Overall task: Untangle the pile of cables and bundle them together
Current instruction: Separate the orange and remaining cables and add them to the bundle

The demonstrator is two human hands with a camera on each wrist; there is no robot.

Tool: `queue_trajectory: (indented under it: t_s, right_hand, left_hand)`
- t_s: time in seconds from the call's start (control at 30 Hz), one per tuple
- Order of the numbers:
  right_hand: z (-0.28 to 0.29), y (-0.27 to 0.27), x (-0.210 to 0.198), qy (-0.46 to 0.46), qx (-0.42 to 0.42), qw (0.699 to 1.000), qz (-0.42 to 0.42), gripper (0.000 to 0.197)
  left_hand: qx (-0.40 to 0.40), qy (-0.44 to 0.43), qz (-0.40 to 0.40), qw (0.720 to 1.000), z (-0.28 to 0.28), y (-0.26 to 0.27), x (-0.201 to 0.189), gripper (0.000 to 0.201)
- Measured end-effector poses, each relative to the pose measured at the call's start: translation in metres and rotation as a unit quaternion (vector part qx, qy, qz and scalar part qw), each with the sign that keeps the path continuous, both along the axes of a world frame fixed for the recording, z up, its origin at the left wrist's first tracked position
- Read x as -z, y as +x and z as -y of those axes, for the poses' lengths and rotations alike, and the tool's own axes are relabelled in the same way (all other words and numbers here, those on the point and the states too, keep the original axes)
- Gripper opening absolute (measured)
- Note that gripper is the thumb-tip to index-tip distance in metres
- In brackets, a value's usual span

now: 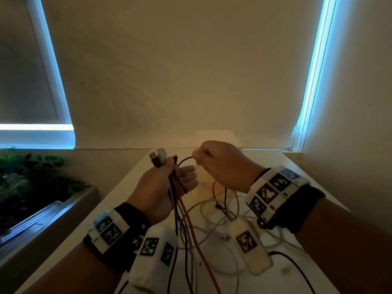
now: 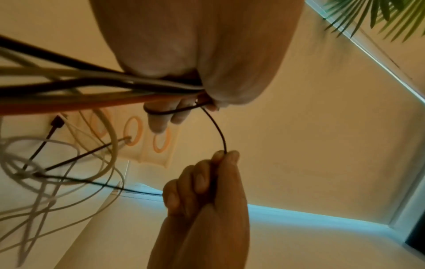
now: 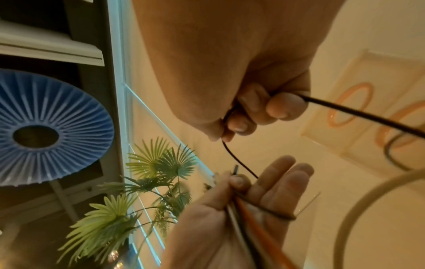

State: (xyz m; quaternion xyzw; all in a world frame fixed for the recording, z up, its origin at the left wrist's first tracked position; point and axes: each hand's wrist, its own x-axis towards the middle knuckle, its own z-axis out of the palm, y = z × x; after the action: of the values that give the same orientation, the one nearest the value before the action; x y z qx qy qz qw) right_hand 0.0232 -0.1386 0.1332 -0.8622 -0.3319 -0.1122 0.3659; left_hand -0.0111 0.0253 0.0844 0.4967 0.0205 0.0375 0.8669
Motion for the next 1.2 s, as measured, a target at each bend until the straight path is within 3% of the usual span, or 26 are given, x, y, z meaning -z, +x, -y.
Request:
queue_trajectory:
  t_s: [0.17,0.27,0.5,0.83,1.07,1.2]
  right_hand:
    - [0.006,-0.02,0.038,-0.119,-0.101,0.986,-0.048,0.019]
    - [0.014,-0.013,0.064,-0.126,-0.114,0.983,-0.061,0.02]
    - [0.029,0.006,0.089,-0.086,-0.093,0.978,-0.165,0.034]
    - [0.037,0.04,0.078,-0.098,-0.046,0.978,-0.181,0.032]
    - [0.027,0.046,0.045,-0.118,0.014,0.989,-0.084,0.027]
    - [0.009,0.024,0.028,-0.072,0.023,0.997,0.01,0.018]
  left_hand:
    - [-0.002,-0.109,0.007,0.994,-0.009,0.007,0.004,0.039]
    - [0.046,-0.15,0.025,0.987,-0.004,-0.001,0.001,0.04]
    - [0.102,-0.118,0.056,0.986,0.0,-0.012,-0.002,0.042]
    - [0.156,0.032,0.02,0.987,0.003,-0.031,-0.004,0.035]
    - [0.154,0.115,-0.018,0.981,0.011,-0.029,0.005,0.033]
    - [0.094,0.081,-0.076,0.989,0.014,-0.013,0.014,0.036]
